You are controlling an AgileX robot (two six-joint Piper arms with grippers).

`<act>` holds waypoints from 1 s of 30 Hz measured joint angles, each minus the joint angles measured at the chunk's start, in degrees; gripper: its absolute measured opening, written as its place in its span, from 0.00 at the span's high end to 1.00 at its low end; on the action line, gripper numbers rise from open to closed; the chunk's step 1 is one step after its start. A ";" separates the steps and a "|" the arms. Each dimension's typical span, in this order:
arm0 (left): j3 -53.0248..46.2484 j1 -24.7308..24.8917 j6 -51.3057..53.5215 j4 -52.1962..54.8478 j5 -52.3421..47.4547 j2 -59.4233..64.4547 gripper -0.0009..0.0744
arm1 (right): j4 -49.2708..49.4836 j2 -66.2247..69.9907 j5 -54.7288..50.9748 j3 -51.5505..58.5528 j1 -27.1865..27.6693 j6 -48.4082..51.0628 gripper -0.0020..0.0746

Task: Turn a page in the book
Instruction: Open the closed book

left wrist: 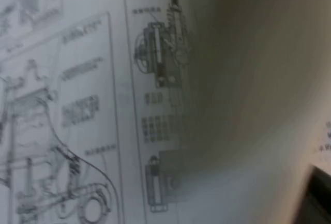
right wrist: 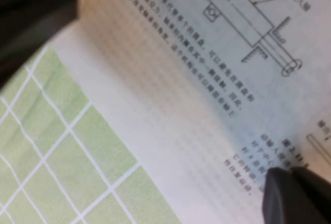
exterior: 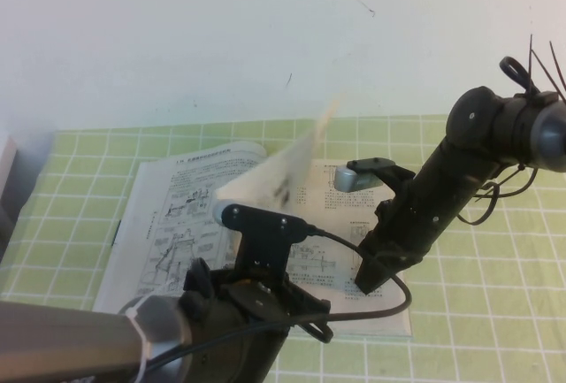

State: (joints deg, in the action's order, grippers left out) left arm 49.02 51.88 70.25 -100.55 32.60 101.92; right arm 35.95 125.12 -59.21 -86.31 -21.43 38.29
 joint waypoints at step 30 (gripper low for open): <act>0.00 -4.43 8.54 -0.12 -25.01 -18.88 0.99 | -15.96 -14.71 1.69 0.11 0.00 -2.83 0.98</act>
State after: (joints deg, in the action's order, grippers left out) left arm 49.02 47.46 78.79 -100.66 7.59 83.05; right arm 19.99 110.42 -57.52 -86.20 -21.43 35.46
